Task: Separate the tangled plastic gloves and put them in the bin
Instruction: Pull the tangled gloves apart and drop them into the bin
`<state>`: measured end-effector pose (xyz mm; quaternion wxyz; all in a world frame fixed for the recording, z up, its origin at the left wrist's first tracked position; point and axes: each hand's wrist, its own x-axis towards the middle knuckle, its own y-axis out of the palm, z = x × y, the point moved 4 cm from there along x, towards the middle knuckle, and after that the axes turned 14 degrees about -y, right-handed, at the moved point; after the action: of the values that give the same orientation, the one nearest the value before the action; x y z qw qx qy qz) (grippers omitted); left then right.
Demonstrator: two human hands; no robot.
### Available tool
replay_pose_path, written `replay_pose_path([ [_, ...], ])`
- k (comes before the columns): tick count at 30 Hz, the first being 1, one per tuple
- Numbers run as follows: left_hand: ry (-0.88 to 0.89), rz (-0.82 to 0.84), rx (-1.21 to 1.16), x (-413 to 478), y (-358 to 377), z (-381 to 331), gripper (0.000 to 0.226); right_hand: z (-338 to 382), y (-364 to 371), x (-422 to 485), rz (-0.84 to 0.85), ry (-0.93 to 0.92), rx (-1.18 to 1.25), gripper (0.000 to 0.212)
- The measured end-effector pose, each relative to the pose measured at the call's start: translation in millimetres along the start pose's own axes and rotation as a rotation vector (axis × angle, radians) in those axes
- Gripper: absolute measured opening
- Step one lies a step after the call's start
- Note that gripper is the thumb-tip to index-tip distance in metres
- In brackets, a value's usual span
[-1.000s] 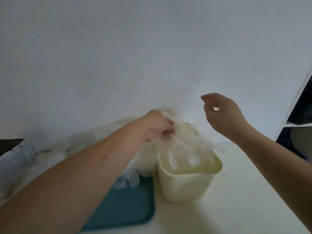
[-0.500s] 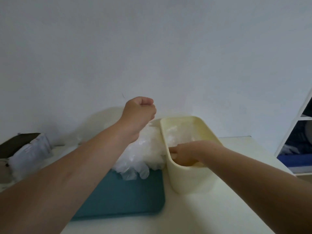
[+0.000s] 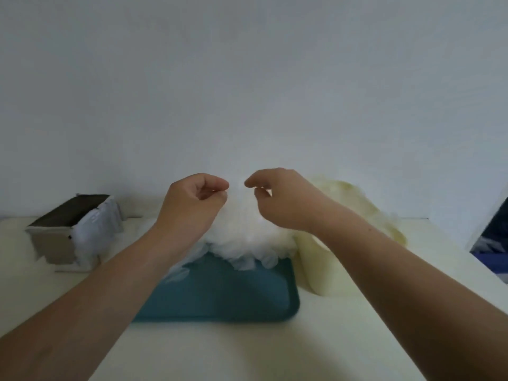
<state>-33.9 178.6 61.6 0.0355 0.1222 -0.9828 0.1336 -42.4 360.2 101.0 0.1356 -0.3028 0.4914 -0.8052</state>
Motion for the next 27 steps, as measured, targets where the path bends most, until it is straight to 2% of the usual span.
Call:
replay_pose_path([
  [2, 0.024, -0.057, 0.127, 0.8, -22.1, 19.0, 0.021, 17.6, 32.6, 9.7, -0.026, -0.073, 0.126, 0.039],
  [5, 0.005, -0.101, 0.456, 7.8, -59.2, 60.4, 0.015, 33.3, 92.4, 26.1, -0.020, -0.087, 0.334, 0.036],
  [8, -0.053, -0.072, 0.776, 12.6, -77.1, 98.8, 0.028, 30.3, 135.8, 33.8, -0.056, 0.000, 0.560, 0.031],
  [10, -0.054, -0.052, 0.867, 17.7, -83.9, 113.8, 0.036, 23.7, 157.0, 38.0, -0.116, 0.099, 0.697, 0.034],
  [13, -0.084, -0.024, 0.895, 26.3, -90.6, 124.0, 0.039, 9.1, 177.4, 46.0, -0.221, 0.247, 0.780, 0.039],
  [15, -0.078, -0.018, 0.916, 29.3, -90.9, 128.3, 0.038, 2.4, 183.2, 48.9, -0.235, 0.282, 0.750, 0.040],
  [17, -0.036, -0.031, 0.892, 30.9, -89.5, 133.6, 0.034, 2.0, 190.7, 50.2, -0.220, 0.234, 0.637, 0.038],
  [21, -0.010, -0.067, 0.802, 37.9, -92.8, 135.9, 0.016, 13.6, 198.8, 46.4, -0.324, -0.017, 0.277, 0.027],
  [23, 0.043, -0.105, 0.721, 40.5, -98.7, 128.5, 0.006, 19.0, 194.6, 47.5, -0.368, -0.096, 0.226, 0.024],
  [27, 0.232, -0.202, 0.626, 38.4, -111.7, 107.3, 0.013, 32.1, 172.2, 49.1, -0.459, -0.145, 0.282, 0.032],
])
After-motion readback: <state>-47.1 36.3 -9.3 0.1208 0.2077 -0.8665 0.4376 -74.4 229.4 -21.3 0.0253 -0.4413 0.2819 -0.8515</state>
